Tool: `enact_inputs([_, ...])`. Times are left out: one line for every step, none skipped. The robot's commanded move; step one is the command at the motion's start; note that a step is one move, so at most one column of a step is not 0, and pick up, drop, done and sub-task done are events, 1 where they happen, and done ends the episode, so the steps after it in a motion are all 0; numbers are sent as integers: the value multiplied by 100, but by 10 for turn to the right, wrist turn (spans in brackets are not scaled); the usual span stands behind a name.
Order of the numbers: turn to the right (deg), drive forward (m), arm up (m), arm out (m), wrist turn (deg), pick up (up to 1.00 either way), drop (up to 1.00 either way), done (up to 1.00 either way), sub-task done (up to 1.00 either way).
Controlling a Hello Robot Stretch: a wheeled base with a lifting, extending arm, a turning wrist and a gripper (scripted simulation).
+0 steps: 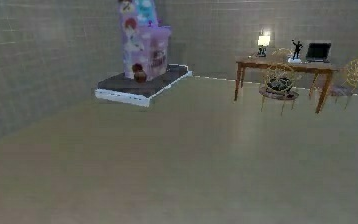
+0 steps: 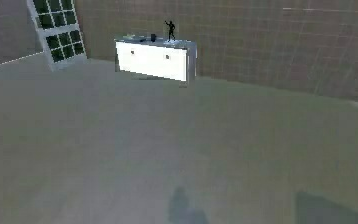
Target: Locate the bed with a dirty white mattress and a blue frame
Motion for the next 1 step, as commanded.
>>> enact_inputs([-450, 0, 0, 0, 0, 0, 0, 0, 0])
